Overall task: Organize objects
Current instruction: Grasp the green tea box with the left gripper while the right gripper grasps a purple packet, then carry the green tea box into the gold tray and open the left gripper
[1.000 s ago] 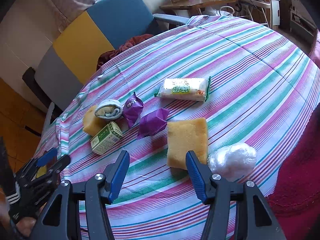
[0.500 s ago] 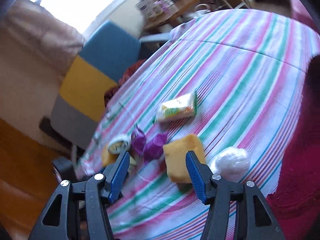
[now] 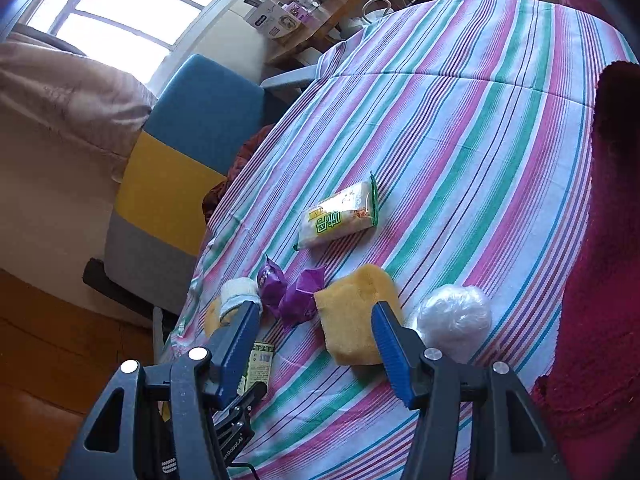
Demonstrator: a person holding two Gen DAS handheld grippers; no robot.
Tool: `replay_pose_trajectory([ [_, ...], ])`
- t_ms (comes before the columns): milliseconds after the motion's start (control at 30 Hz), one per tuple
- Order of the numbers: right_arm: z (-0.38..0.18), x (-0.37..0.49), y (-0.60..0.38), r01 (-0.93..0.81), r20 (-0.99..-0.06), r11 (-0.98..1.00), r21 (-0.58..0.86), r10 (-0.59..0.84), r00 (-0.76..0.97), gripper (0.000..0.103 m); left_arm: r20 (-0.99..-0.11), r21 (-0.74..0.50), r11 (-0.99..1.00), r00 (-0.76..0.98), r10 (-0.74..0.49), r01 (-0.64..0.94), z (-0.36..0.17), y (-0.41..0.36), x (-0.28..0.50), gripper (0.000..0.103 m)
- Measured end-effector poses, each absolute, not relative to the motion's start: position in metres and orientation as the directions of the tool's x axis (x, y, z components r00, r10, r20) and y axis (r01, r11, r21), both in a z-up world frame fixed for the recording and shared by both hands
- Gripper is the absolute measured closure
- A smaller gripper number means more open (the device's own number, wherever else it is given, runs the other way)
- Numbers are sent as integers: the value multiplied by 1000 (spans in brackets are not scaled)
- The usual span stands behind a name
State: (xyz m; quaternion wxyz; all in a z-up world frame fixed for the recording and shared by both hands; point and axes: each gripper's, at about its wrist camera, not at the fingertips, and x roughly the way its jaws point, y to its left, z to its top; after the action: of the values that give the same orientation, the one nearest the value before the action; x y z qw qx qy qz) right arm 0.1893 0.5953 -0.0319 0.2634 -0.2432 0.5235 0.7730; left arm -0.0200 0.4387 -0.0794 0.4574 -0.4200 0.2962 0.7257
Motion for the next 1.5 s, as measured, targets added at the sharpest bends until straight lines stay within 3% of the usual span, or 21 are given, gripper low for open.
replay_pose_trajectory([
  [267, -27, 149, 584, -713, -779, -475, 516, 88, -621, 44, -875, -23, -465, -207, 438, -885, -77, 396, -2, 70],
  [467, -14, 94, 588, -713, -863, -638, 291, 146, -483, 44, -867, -65, -504, -201, 456, -861, -76, 377, -2, 70],
  [600, -27, 50, 589, -675, -924, -725, 140, 150, -352, 44, -864, -81, -516, -198, 463, -853, -74, 369, 0, 70],
  [800, -50, 14, 597, -666, -965, -745, 41, 143, -219, 44, -861, -97, -536, -200, 467, -838, -74, 358, -4, 70],
  [900, -60, 9, 597, -652, -972, -756, 56, 109, -209, 44, -860, -102, -544, -202, 470, -833, -73, 355, -4, 70],
  [967, -66, 8, 594, -641, -974, -765, 63, 93, -206, 63, -857, -104, -546, -203, 473, -831, -72, 352, -4, 70],
  [1033, -71, 10, 589, -635, -972, -770, 65, 96, -215, 67, -853, -110, -547, -203, 480, -830, -70, 350, -5, 70],
  [1500, -64, 34, 505, -470, -914, -850, 237, -31, -405, 69, -808, -157, -568, -225, 544, -808, -37, 316, 3, 70],
])
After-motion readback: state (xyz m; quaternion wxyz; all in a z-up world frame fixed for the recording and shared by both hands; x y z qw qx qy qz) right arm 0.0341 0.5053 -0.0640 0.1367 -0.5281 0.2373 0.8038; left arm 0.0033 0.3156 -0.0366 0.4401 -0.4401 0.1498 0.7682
